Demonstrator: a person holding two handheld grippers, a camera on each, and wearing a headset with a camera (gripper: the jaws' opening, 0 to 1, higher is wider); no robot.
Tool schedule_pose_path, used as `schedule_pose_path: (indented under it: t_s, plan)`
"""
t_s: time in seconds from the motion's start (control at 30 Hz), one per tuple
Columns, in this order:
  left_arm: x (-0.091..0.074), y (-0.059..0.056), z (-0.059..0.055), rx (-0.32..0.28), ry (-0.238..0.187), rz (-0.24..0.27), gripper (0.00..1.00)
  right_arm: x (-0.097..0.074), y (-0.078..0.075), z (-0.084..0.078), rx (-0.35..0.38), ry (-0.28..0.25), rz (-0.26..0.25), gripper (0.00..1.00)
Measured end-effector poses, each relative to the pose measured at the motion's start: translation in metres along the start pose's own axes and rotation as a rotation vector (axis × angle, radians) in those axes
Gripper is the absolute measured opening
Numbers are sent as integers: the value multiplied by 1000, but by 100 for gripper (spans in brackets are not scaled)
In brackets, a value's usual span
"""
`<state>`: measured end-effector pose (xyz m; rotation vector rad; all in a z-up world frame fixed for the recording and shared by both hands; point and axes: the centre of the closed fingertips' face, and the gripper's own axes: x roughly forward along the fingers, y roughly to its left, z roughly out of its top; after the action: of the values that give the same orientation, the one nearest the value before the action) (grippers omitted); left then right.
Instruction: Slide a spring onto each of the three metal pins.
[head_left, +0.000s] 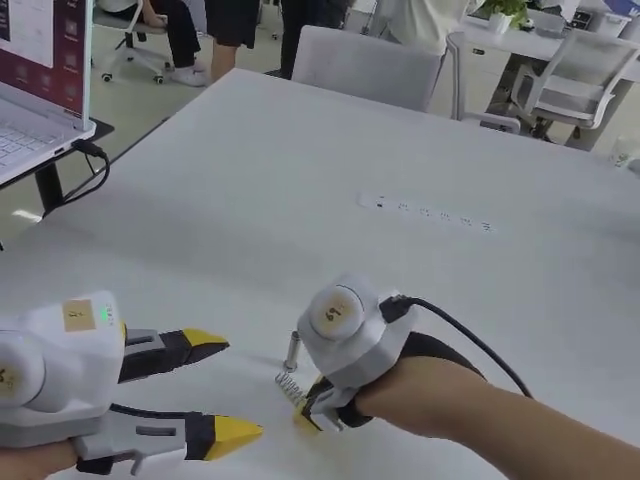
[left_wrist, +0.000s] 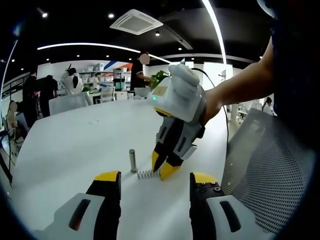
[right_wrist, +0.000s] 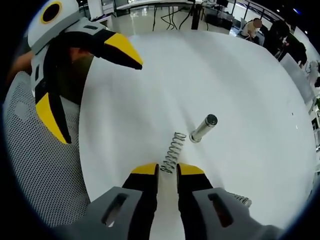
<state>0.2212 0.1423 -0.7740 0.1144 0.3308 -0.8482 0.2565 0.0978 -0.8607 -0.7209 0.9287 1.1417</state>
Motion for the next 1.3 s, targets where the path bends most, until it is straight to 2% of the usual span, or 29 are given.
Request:
schedule_pose_path:
  t_s: [0.03,0.13,0.33,0.6,0.77,0.97,1.1,1.3]
  plan:
    - [0,0,0,0,1,1,50,0,2,1,13,-2,13,14]
    - [0,0,-1,0,2,3,50,1,1,1,-6,0,5,13]
    - [0,0,-1,-2,2,2,49,3,1,2,4,-3,7,11]
    - [1,1,-2,-2,8,2,49,0,3,-3,-69,11,16,8]
    - [2,-1,-6,-5,16,-4,48,-9,10,-3,-143,2,46,8]
    - [7,-3,-11,-3,33,-20,45,-18,13,-2,-179,-7,55,8]
    - [9,-4,-13,6,43,-30,44,-30,21,2,-206,-29,85,7]
    - [9,-8,-9,21,38,-51,40,-51,34,12,-296,-77,134,7]
